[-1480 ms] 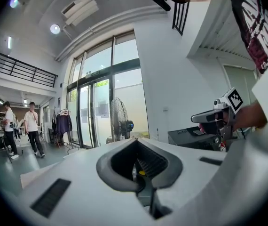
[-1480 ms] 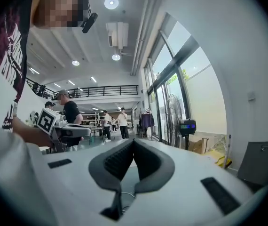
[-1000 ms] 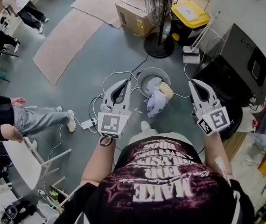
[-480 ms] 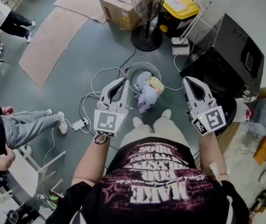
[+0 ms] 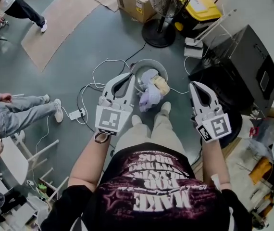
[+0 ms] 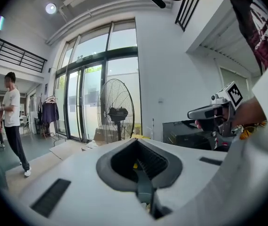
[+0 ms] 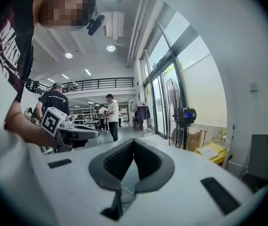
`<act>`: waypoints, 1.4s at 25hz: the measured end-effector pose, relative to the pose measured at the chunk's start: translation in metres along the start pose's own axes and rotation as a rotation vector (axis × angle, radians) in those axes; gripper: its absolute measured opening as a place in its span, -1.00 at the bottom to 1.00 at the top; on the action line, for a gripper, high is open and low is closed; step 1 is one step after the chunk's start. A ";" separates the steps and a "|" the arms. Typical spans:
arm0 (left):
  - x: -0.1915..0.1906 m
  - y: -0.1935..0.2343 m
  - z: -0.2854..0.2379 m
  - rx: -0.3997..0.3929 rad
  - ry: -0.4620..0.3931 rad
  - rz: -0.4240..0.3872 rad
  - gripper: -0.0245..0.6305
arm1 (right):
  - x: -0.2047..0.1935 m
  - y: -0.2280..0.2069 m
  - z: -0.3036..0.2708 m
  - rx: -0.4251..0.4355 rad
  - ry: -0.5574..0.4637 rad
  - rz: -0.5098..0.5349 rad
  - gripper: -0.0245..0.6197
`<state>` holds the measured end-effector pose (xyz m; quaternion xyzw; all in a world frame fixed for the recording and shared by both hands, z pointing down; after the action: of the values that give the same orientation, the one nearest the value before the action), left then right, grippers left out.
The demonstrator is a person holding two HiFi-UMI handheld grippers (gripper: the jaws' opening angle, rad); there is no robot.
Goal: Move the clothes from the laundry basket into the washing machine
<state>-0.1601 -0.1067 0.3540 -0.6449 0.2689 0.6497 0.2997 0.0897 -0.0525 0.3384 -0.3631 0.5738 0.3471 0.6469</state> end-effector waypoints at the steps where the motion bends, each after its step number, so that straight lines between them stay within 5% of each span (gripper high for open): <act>1: -0.003 0.002 -0.002 0.015 0.005 0.003 -0.91 | -0.003 -0.005 -0.005 0.012 0.006 -0.003 -0.91; 17: -0.074 0.012 -0.013 0.168 0.096 0.050 -0.91 | -0.104 -0.042 -0.056 0.228 0.193 -0.020 -0.91; 35: -0.160 0.024 -0.035 0.153 0.135 0.082 -0.91 | -0.251 -0.034 -0.060 0.242 0.346 -0.145 -0.91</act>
<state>-0.1558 -0.1553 0.5120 -0.6507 0.3636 0.5941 0.3023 0.0646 -0.1301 0.5854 -0.3773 0.6860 0.1605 0.6010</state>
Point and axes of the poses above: the fingertips, and each gripper's own axes: z backward along the fingers, y to its left, x out of its top, the point moved 6 cm from there along z, backward along the fingers, and after that the axes turned 14 degrees about -y, right-handed, at the moved point
